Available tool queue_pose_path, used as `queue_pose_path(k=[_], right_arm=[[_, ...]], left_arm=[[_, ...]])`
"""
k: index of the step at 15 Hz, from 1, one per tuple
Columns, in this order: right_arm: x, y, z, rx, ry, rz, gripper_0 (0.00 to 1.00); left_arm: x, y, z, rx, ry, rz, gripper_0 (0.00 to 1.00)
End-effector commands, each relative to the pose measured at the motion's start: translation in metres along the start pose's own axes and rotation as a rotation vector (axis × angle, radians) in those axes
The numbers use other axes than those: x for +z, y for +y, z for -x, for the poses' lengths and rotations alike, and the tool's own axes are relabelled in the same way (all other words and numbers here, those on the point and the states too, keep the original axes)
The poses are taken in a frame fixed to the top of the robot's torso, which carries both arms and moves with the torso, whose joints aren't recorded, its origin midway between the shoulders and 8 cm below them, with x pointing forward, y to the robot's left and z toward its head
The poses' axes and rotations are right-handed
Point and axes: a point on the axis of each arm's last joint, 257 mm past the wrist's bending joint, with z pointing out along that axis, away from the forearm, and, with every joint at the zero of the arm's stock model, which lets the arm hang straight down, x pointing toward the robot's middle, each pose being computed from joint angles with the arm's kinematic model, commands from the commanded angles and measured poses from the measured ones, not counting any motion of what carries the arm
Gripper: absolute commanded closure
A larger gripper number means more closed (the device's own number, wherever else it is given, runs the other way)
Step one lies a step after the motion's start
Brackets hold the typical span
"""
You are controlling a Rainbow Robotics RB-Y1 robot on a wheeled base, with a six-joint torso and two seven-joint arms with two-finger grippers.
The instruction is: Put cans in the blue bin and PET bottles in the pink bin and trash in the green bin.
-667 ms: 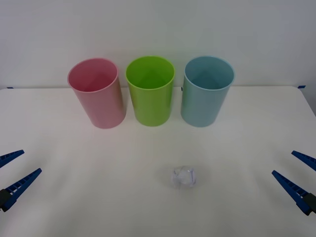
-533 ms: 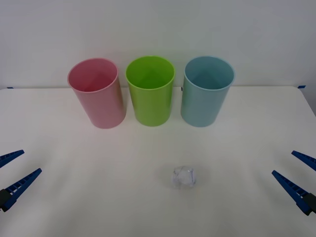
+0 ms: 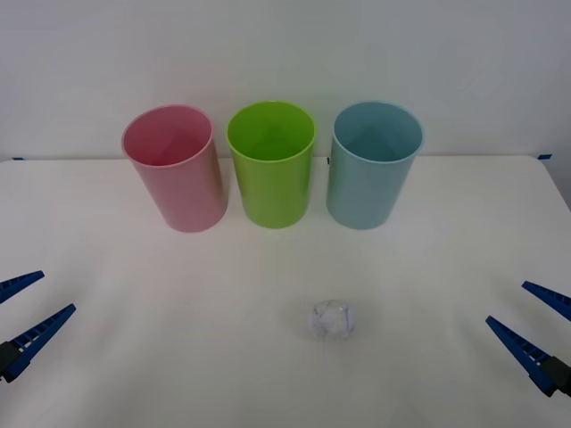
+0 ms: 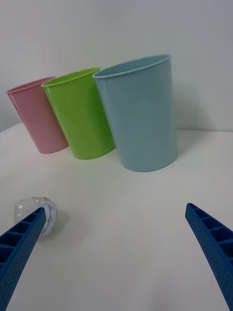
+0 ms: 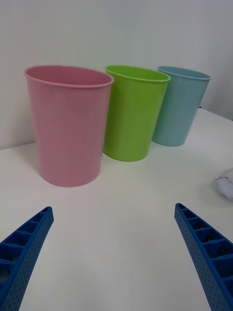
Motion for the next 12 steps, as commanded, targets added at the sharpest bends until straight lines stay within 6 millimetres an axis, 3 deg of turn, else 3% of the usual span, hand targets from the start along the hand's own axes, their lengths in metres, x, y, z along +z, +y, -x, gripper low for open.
queue_pose_path(k=[1,5,12], right_arm=[[0.001,0.001,0.013,-0.071,0.033,0.012,0.00],[0.011,0.007,0.029,-0.117,0.111,0.042,0.00],[0.055,0.038,0.050,-0.256,0.237,0.102,0.00]], left_arm=[[0.000,0.000,0.000,0.000,0.000,0.000,0.15],[0.000,0.000,0.000,0.000,0.000,0.000,0.14],[0.000,0.000,0.000,0.000,0.000,0.000,0.15]])
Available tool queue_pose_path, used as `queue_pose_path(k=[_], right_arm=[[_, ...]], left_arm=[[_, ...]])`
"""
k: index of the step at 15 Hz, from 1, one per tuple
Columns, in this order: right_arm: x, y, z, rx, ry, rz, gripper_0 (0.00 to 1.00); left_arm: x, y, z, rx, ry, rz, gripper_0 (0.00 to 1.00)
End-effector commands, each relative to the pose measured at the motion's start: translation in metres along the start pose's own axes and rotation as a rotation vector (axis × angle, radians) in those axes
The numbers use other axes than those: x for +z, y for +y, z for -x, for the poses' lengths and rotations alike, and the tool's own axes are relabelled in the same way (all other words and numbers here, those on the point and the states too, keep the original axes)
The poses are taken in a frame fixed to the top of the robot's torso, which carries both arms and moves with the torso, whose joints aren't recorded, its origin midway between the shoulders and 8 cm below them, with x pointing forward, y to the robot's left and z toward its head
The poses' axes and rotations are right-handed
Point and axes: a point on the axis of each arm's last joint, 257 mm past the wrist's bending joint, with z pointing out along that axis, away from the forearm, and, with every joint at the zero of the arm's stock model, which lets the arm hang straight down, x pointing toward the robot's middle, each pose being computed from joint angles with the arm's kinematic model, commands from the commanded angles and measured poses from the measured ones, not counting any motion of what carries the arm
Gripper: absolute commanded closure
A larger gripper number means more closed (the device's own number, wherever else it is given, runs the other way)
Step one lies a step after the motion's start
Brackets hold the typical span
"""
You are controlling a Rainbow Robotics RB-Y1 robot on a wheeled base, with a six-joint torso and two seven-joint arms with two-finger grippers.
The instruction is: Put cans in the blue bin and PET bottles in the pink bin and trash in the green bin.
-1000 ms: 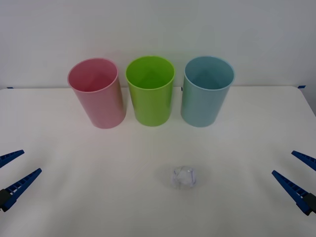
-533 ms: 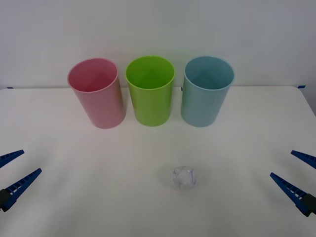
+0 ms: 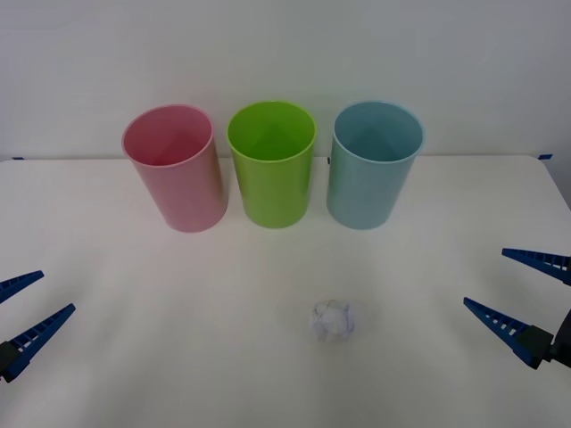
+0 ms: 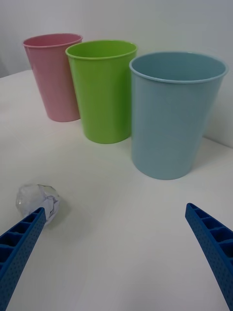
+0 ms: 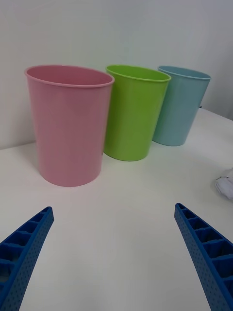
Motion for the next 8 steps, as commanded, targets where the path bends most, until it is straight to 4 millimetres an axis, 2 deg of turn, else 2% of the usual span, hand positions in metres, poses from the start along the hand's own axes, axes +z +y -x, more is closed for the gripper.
queue_pose_path(k=[1,4,8], right_arm=[[0.022,0.008,0.010,-0.037,0.027,0.032,0.00],[0.048,0.009,0.014,-0.104,0.060,0.058,0.00],[0.070,0.015,0.009,-0.223,0.140,0.082,0.00]], left_arm=[[0.000,0.000,0.000,0.000,0.000,0.000,0.15],[0.000,0.000,0.000,0.000,0.000,0.000,0.15],[0.000,0.000,0.000,0.000,0.000,0.000,0.15]])
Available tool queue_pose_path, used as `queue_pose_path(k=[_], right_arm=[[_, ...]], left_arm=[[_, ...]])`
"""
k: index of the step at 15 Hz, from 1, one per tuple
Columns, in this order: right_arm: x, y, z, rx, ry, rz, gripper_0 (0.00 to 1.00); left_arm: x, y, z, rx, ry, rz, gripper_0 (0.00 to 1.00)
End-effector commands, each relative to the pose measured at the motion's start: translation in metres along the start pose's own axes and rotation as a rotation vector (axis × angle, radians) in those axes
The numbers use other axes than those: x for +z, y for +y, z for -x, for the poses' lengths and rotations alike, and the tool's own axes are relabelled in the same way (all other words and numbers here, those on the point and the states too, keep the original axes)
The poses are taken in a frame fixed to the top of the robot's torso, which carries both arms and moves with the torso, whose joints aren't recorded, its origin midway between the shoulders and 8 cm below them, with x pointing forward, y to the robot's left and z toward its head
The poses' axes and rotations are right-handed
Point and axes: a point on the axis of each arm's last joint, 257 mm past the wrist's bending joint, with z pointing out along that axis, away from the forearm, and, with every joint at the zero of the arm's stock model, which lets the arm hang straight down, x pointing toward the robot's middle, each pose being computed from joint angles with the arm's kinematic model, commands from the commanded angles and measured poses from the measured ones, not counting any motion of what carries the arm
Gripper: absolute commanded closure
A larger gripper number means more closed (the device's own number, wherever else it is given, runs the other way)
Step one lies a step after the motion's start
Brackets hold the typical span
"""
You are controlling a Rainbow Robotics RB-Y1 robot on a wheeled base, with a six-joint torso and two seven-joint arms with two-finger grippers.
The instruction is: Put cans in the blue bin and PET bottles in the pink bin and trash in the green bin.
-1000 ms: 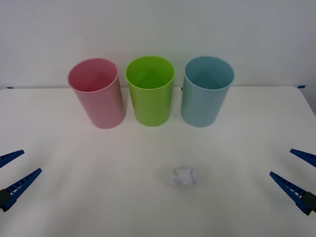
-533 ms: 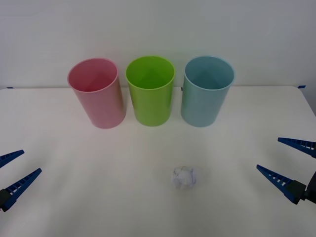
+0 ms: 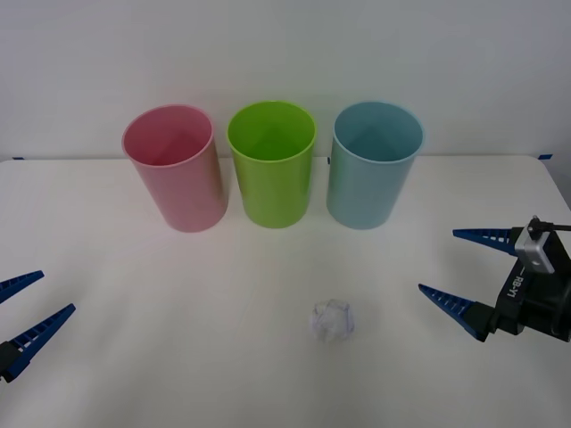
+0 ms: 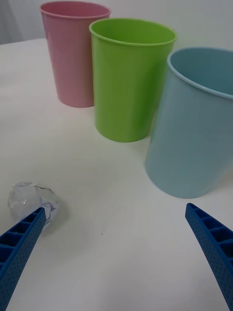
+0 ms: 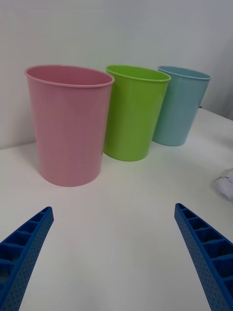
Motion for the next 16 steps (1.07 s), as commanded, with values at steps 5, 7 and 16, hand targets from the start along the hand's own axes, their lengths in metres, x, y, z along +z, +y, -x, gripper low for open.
queue_pose_path(k=[5,7,16], right_arm=[[0.029,0.017,-0.007,-0.252,0.172,0.034,0.00],[0.030,0.020,-0.008,-0.329,0.240,0.061,0.00],[0.036,0.062,0.002,-0.312,0.458,0.149,0.00]], left_arm=[[0.000,0.000,0.000,0.000,0.000,0.000,0.15],[0.000,0.000,0.000,0.000,0.000,0.000,0.14],[0.000,0.000,0.000,0.000,0.000,0.000,0.15]])
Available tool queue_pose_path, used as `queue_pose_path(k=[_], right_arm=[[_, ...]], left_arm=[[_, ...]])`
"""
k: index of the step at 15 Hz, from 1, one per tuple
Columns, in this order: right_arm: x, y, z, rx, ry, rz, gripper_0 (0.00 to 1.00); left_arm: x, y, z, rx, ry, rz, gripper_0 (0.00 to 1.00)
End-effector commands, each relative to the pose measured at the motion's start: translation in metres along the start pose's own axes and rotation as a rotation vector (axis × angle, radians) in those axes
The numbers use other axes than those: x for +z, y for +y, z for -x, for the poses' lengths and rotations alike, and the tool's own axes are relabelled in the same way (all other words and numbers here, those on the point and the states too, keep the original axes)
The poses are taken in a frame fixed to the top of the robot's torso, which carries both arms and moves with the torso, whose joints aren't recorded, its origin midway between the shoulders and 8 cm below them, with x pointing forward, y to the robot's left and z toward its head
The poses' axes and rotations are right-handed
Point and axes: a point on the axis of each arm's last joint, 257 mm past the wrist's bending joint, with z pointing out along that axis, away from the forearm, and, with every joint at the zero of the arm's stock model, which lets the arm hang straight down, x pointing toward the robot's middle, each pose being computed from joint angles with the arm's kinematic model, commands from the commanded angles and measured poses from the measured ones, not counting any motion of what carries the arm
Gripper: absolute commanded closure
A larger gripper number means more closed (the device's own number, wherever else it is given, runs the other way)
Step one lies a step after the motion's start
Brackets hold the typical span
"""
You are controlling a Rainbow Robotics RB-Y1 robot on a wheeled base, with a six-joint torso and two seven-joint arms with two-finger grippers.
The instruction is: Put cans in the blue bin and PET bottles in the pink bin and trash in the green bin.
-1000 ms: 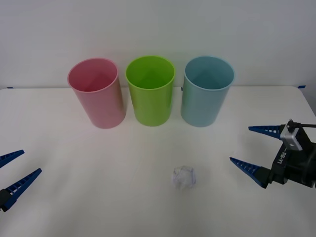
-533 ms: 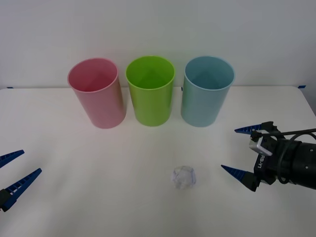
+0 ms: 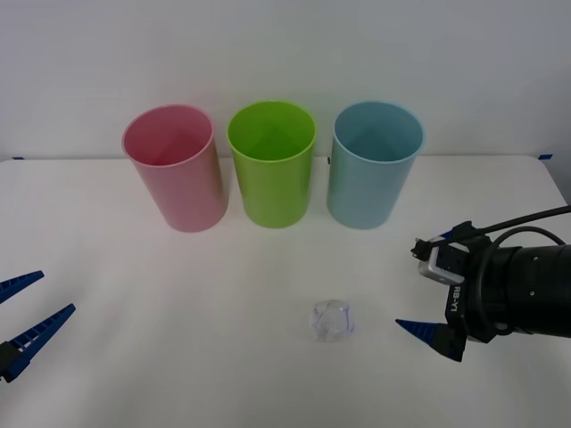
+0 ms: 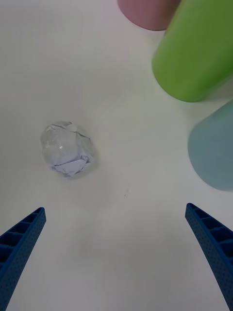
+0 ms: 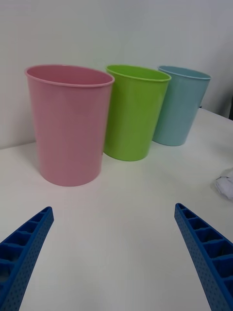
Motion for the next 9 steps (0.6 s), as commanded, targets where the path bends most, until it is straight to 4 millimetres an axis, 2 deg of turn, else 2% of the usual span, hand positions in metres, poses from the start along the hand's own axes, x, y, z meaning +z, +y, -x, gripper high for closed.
queue_pose_path(k=[1,7,9], right_arm=[[0.016,0.008,0.005,0.014,0.048,0.007,0.00],[0.049,0.034,0.011,0.062,0.130,0.054,0.00],[0.057,0.035,0.010,0.077,0.136,0.067,0.00]], left_arm=[[0.000,0.000,0.000,0.000,0.000,0.000,0.14],[0.000,0.000,0.000,0.000,0.000,0.000,0.15],[0.000,0.000,0.000,0.000,0.000,0.000,0.14]])
